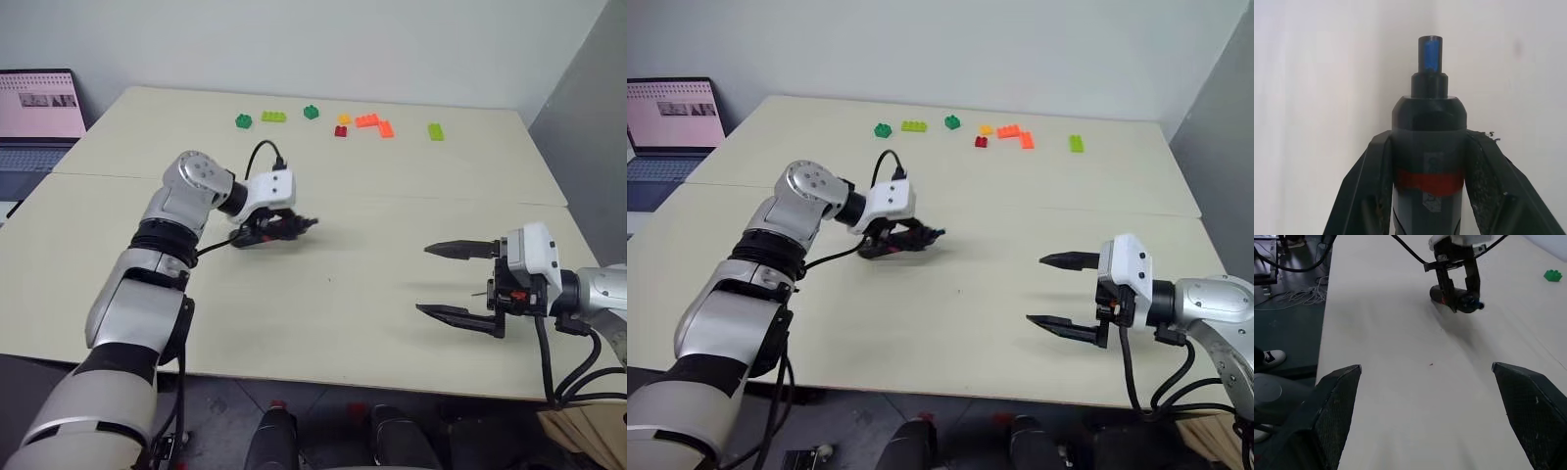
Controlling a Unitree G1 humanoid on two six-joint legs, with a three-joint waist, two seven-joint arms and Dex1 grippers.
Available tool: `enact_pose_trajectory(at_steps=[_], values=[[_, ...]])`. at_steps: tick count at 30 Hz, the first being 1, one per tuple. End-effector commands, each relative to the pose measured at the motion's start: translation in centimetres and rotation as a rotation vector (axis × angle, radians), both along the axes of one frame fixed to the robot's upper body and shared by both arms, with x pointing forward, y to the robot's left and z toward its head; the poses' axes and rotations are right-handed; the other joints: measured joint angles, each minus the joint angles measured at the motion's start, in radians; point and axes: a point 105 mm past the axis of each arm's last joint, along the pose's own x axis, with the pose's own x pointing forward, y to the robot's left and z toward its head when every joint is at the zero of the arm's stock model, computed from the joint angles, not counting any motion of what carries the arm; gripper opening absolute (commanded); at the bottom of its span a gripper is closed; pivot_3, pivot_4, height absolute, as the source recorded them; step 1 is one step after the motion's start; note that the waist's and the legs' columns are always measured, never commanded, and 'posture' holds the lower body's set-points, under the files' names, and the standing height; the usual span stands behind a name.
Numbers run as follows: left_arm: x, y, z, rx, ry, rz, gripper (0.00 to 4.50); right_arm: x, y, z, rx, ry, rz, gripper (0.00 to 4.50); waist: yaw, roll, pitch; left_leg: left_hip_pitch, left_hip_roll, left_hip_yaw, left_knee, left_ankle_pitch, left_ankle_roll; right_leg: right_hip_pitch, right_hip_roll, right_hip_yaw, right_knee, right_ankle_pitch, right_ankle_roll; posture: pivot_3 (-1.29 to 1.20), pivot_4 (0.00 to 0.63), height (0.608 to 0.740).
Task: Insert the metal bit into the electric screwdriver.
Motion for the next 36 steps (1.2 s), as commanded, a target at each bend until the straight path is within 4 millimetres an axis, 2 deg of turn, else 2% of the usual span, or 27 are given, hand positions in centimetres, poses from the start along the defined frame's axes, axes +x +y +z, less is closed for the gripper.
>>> enact_pose_trajectory(at_steps=[1,9,15,26,36], values=[[-0.5,-1.9,3.2,-0.218,-0.048,0.006,1.65,-0.1,0.1,1.6,0.018,-0.064,-0.010,4.50,-0.001,0.000,0.000,0.000,0.000,0.000,0.000,0.000,0.000,0.000,0.000,0.000,0.000,0.000,0.000,0.00,0.150,0.740],[0.2,-4.0,4.5,-0.565,-0.088,0.159,1.65,0.1,0.1,1.8,0.022,-0.072,-0.026,4.50,-0.004,0.000,0.000,0.001,0.001,-0.001,0.002,0.000,0.000,0.000,0.001,-0.001,0.002,0.000,0.000,0.00,0.150,0.740],[0.9,-4.3,5.3,-0.767,-0.105,0.289,1.65,0.5,0.1,2.2,0.030,-0.092,-0.038,4.50,-0.001,0.000,0.000,-0.001,0.000,-0.001,0.007,0.000,0.000,0.002,0.001,0.000,0.001,0.001,0.002,0.00,0.150,0.740],[0.1,-3.7,2.9,-0.813,-0.195,0.378,1.65,1.4,0.1,2.9,0.053,-0.136,-0.068,4.50,0.000,0.000,0.000,0.000,0.000,-0.001,0.008,0.000,0.000,0.002,0.001,0.000,0.001,0.002,0.002,0.00,0.150,0.740],[0.1,-3.2,3.7,-0.819,-0.226,0.378,1.65,1.7,0.1,3.0,0.049,-0.146,-0.059,4.50,0.000,0.000,0.000,0.000,0.000,-0.001,0.008,0.000,0.000,0.002,0.001,0.000,0.001,0.002,0.002,0.00,0.150,0.740]])
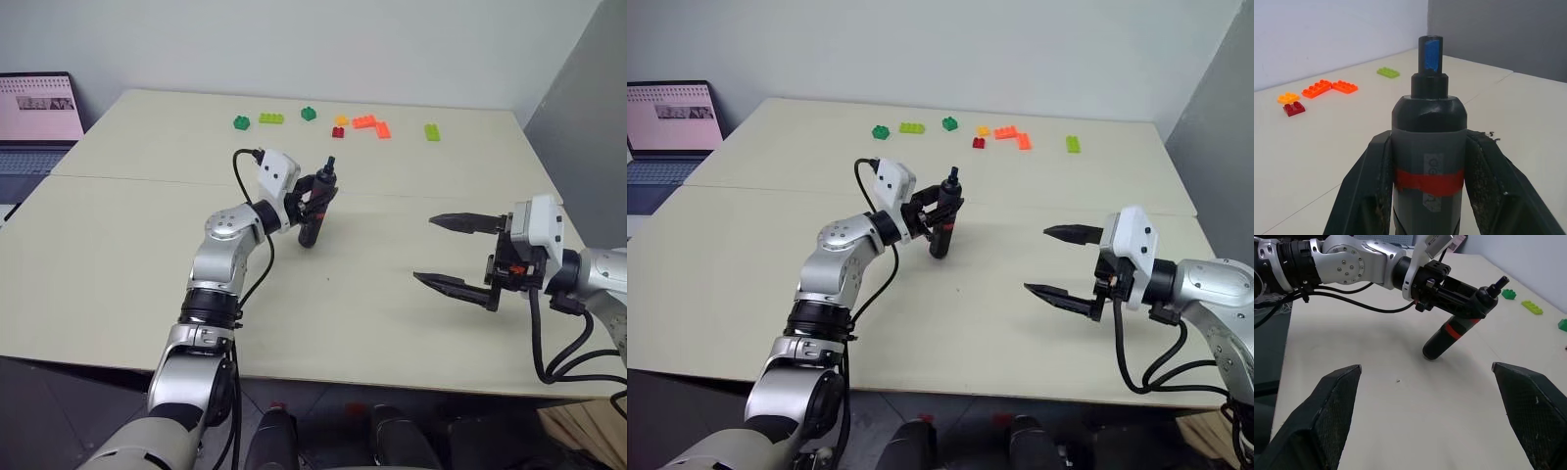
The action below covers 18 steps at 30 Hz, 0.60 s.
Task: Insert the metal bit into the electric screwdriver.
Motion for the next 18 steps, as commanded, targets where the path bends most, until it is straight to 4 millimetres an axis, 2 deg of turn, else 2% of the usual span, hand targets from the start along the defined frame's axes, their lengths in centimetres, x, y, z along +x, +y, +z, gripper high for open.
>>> enact_pose_trajectory(at_steps=[1,7,11,18], values=[[-0.4,-0.3,3.4,-0.036,-0.123,-0.014,1.65,-0.2,0.2,0.9,0.001,-0.056,0.019,4.50,0.000,0.000,0.000,0.000,0.000,0.000,0.000,0.000,0.000,0.000,0.000,0.000,0.000,0.000,0.000,0.00,0.150,0.740],[-0.5,-0.5,4.0,-0.079,-0.159,0.002,1.65,-0.1,0.1,0.9,-0.002,-0.060,0.015,4.50,0.000,0.000,0.000,0.000,0.000,0.000,0.000,0.000,0.000,0.000,0.000,0.000,0.000,0.000,0.000,0.00,0.150,0.740],[-0.5,-1.6,4.3,-0.124,-0.174,0.008,1.65,0.0,0.1,0.9,0.003,-0.069,0.004,4.50,0.000,0.000,0.000,0.000,0.000,0.000,0.000,0.000,0.000,0.000,0.000,0.000,0.000,0.000,0.000,0.00,0.150,0.740],[-1.1,-2.8,2.6,-0.153,-0.150,0.010,1.65,0.5,0.1,0.9,0.018,-0.067,-0.031,4.50,-0.002,0.000,0.000,0.000,0.000,0.000,0.000,0.000,0.000,0.000,0.000,0.000,-0.001,0.000,0.000,0.00,0.150,0.740]])
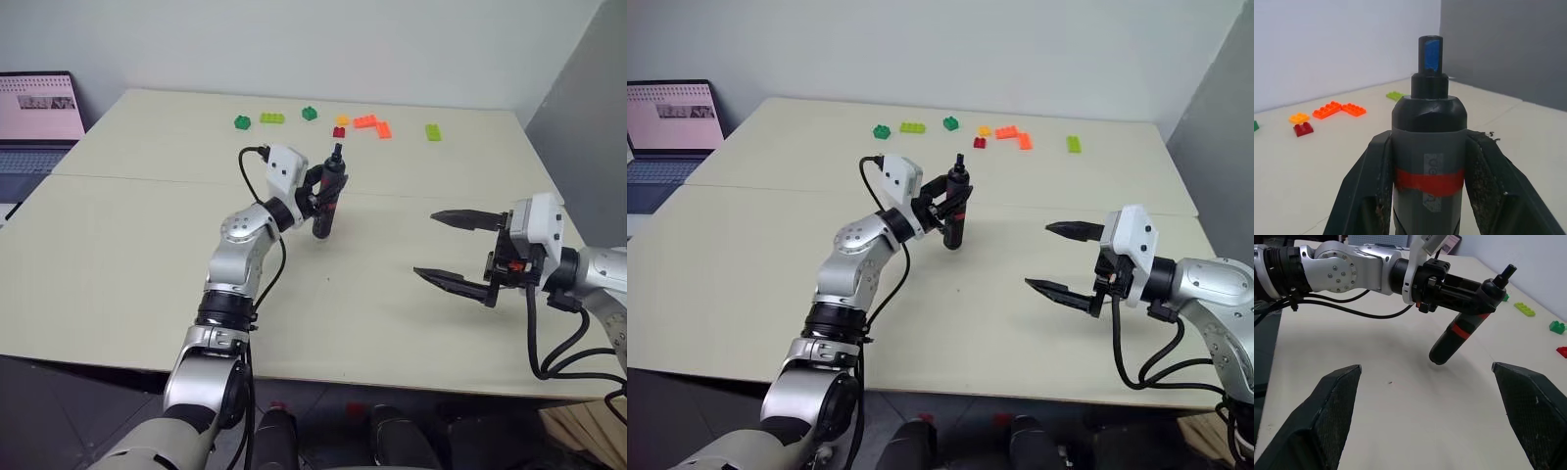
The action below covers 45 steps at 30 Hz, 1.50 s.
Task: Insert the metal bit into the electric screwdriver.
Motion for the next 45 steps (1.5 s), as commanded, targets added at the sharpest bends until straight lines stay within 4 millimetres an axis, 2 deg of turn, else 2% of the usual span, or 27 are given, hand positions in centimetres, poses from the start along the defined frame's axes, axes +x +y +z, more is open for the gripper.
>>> enact_pose_trajectory(at_steps=[1,9,17,24,35,38,41,45], values=[[-0.9,-0.4,1.4,-0.020,-0.084,-0.007,1.65,0.2,0.2,1.0,0.021,-0.038,-0.015,4.50,-0.001,0.000,0.000,0.000,0.000,0.000,0.000,0.000,0.000,0.000,0.000,0.000,0.000,0.000,0.000,0.00,0.150,0.740],[-2.5,0.6,-1.8,0.012,-0.039,0.013,1.65,0.1,0.4,1.5,0.050,-0.028,-0.021,4.50,0.001,0.000,0.000,0.000,0.000,0.000,0.000,0.000,0.000,0.000,0.000,0.000,0.000,0.000,0.000,0.00,0.150,0.740],[-4.1,2.5,-3.1,0.012,-0.001,0.070,1.65,0.2,0.5,1.5,0.041,-0.028,-0.006,4.50,0.000,0.000,0.000,0.002,0.000,0.000,0.000,0.000,0.000,0.002,0.000,0.000,0.000,0.000,0.000,0.00,0.150,0.740],[-4.0,3.1,-2.5,0.009,-0.011,0.091,1.65,0.5,0.6,1.4,0.030,-0.031,0.006,4.50,0.000,0.000,0.000,0.006,0.000,0.000,0.000,0.000,0.000,0.006,0.000,0.000,-0.001,-0.001,0.002,0.00,0.150,0.740],[-3.5,2.0,1.1,-0.052,-0.116,0.063,1.65,0.5,0.7,1.8,0.036,-0.051,0.008,4.50,0.000,0.000,0.000,0.006,0.000,0.000,-0.001,0.000,0.000,0.005,0.000,0.001,-0.001,-0.001,0.002,0.00,0.150,0.740],[-3.9,1.2,1.9,-0.075,-0.143,0.044,1.65,0.4,0.7,1.9,0.047,-0.054,0.009,4.50,0.001,0.000,0.000,0.005,0.000,0.000,-0.001,0.000,0.000,0.005,0.000,0.001,-0.002,-0.001,0.002,0.00,0.150,0.740],[-4.1,0.6,2.1,-0.082,-0.156,0.030,1.65,0.4,0.7,2.0,0.047,-0.055,0.009,4.50,0.001,0.000,0.000,0.005,0.000,0.000,-0.001,0.000,0.000,0.005,0.000,0.001,-0.003,-0.001,0.001,0.00,0.150,0.740],[-4.4,0.1,1.4,-0.072,-0.141,0.003,1.65,0.4,0.7,1.9,0.044,-0.055,0.006,4.50,0.001,0.000,0.000,0.005,0.000,0.000,-0.002,0.000,0.000,0.005,0.000,0.000,-0.003,-0.001,0.001,0.00,0.150,0.740]])
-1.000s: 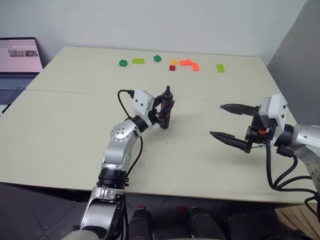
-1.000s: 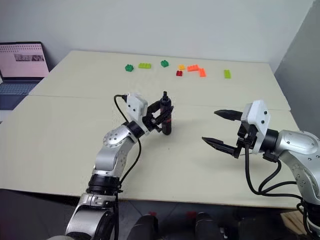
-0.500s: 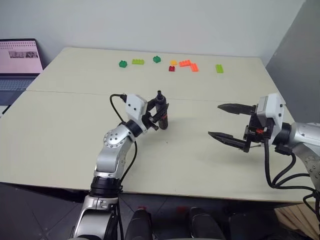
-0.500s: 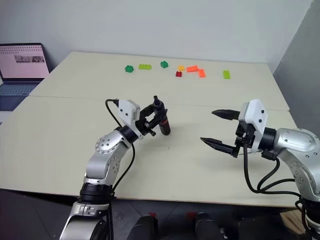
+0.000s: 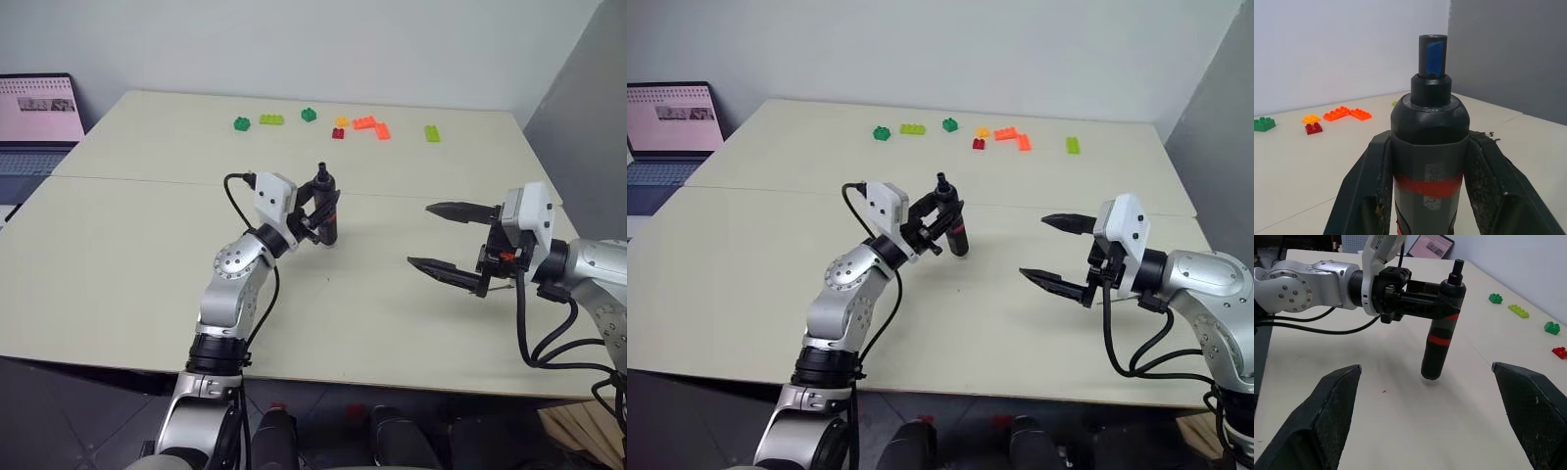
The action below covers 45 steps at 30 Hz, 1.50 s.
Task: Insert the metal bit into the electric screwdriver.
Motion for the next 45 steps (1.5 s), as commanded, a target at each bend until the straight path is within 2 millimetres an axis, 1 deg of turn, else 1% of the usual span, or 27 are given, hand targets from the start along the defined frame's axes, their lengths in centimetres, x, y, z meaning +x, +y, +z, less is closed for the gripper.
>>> enact_pose_trajectory(at_steps=[1,8,11,14,16,20,25,28,30,34,39,45], values=[[-1.1,-1.0,2.2,-0.013,-0.095,-0.057,1.65,-0.5,0.1,1.6,0.007,-0.071,0.010,4.50,0.000,0.000,0.000,0.000,0.000,0.000,0.000,0.000,0.000,0.000,0.000,0.000,0.000,0.000,0.000,0.00,0.150,0.740],[-1.2,-1.2,1.4,-0.009,-0.054,-0.093,1.65,-0.5,-0.3,1.3,-0.017,-0.064,-0.001,4.50,0.000,0.000,0.000,0.000,0.000,0.000,0.000,0.000,0.000,0.000,0.000,0.000,0.000,0.000,0.000,0.00,0.150,0.740],[-1.9,-2.0,1.6,-0.008,-0.053,-0.150,1.65,-0.4,-1.2,0.9,-0.070,-0.042,-0.009,4.50,0.000,0.000,0.000,-0.001,0.000,0.000,0.000,0.000,0.000,0.000,0.000,0.000,0.000,0.000,0.000,0.00,0.150,0.740],[-2.9,-2.8,1.6,0.011,-0.058,-0.216,1.65,0.1,-2.7,0.3,-0.160,-0.019,-0.031,4.50,0.000,0.000,0.000,-0.002,0.000,0.000,0.000,0.000,0.000,-0.002,0.000,0.000,-0.001,0.000,0.000,0.00,0.150,0.740],[-3.5,-3.3,1.5,0.033,-0.060,-0.256,1.65,0.6,-4.1,-0.3,-0.252,-0.001,-0.049,4.50,0.000,0.000,0.000,-0.003,0.000,0.000,0.000,0.000,0.000,-0.002,0.000,0.000,-0.001,0.000,0.000,0.00,0.150,0.740],[-4.1,-3.7,1.1,0.058,-0.061,-0.295,1.65,1.4,-7.5,-2.1,-0.513,0.080,-0.052,4.50,0.000,0.002,0.001,-0.003,-0.001,0.001,0.000,0.000,0.000,-0.003,-0.001,0.000,-0.001,0.000,0.000,0.00,0.150,0.740],[-4.1,-3.9,0.3,0.066,-0.045,-0.300,1.65,2.1,-11.0,-4.2,-0.791,0.193,0.033,4.50,-0.008,0.004,0.003,-0.003,0.000,0.002,0.000,0.000,0.000,-0.004,0.000,0.002,-0.001,-0.001,0.002,0.00,0.150,0.740],[-4.2,-4.1,0.1,0.068,-0.044,-0.305,1.65,3.2,-12.2,-5.2,-0.909,0.253,0.096,4.50,-0.017,0.006,0.004,-0.003,0.000,0.004,0.000,0.000,0.000,-0.005,-0.001,0.003,-0.001,0.000,0.002,0.00,0.150,0.740],[-4.4,-4.2,0.0,0.071,-0.047,-0.309,1.65,4.1,-12.8,-5.8,-0.978,0.272,0.123,4.50,-0.022,0.006,0.004,-0.003,0.000,0.004,0.000,0.000,0.000,-0.005,-0.001,0.003,-0.001,0.000,0.002,0.00,0.150,0.740],[-4.7,-4.4,-0.1,0.084,-0.063,-0.313,1.65,5.7,-13.2,-6.9,-1.066,0.316,0.157,4.50,-0.027,0.007,0.005,-0.003,-0.001,0.005,-0.001,0.000,0.000,-0.006,-0.001,0.004,0.000,0.001,0.000,0.00,0.150,0.740],[-4.8,-4.3,-0.2,0.090,-0.064,-0.303,1.65,6.9,-13.7,-8.2,-1.138,0.359,0.173,4.50,-0.026,0.008,0.005,-0.003,-0.001,0.005,-0.001,0.000,0.000,-0.006,-0.002,0.004,-0.001,0.002,-0.002,0.00,0.150,0.740],[-4.9,-4.0,-0.3,0.094,-0.064,-0.289,1.65,6.8,-14.5,-9.2,-1.184,0.400,0.197,4.50,-0.025,0.008,0.006,-0.003,-0.001,0.005,-0.001,0.000,0.000,-0.006,-0.002,0.004,0.000,0.002,-0.002,0.00,0.150,0.740]])
